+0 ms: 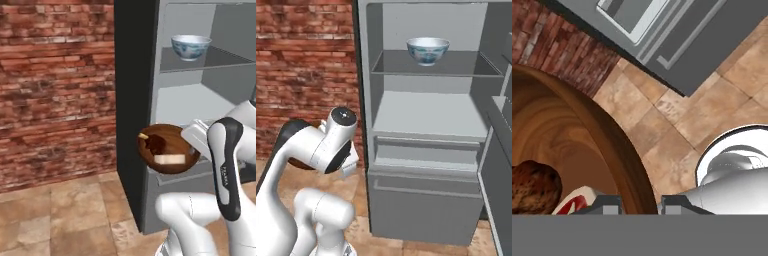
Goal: Place the bowl with the squash and lemon on the top shelf of the fridge. Place the bowl with the steaks on the second highest shelf of the fridge.
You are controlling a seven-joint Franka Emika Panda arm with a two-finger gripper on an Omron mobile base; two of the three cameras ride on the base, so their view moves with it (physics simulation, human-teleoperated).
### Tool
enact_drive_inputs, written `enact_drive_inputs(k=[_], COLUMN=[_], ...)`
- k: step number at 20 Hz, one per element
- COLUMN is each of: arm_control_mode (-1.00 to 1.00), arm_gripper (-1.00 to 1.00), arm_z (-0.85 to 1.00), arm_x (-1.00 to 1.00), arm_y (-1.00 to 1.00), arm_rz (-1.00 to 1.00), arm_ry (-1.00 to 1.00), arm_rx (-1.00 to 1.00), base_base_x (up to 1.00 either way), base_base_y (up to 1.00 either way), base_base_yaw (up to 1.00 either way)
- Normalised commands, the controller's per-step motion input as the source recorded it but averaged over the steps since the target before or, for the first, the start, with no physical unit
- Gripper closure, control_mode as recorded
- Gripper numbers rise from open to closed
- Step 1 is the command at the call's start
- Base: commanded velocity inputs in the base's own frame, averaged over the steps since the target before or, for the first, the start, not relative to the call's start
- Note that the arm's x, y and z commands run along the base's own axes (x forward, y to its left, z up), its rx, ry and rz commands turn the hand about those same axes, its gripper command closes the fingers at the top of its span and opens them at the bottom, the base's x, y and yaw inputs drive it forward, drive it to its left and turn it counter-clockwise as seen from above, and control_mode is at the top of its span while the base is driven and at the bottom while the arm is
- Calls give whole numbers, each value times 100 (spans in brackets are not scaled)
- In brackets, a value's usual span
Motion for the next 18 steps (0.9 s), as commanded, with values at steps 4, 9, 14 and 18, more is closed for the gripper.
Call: enact_drive_inputs(k=[4,9,14,18], arm_control_mode=[100,100,100,-100], arm_gripper=[100,100,100,100], arm_z=[0,0,0,0], arm_x=[0,0,0,35], arm_y=[0,0,0,11], arm_rz=[0,0,0,0], arm_ry=[0,0,0,0], arm_rx=[0,0,0,0], base_base_x=[95,65,52,21], base_base_y=[-90,-71,-15,4], base_base_yaw=[-30,-14,-5,0])
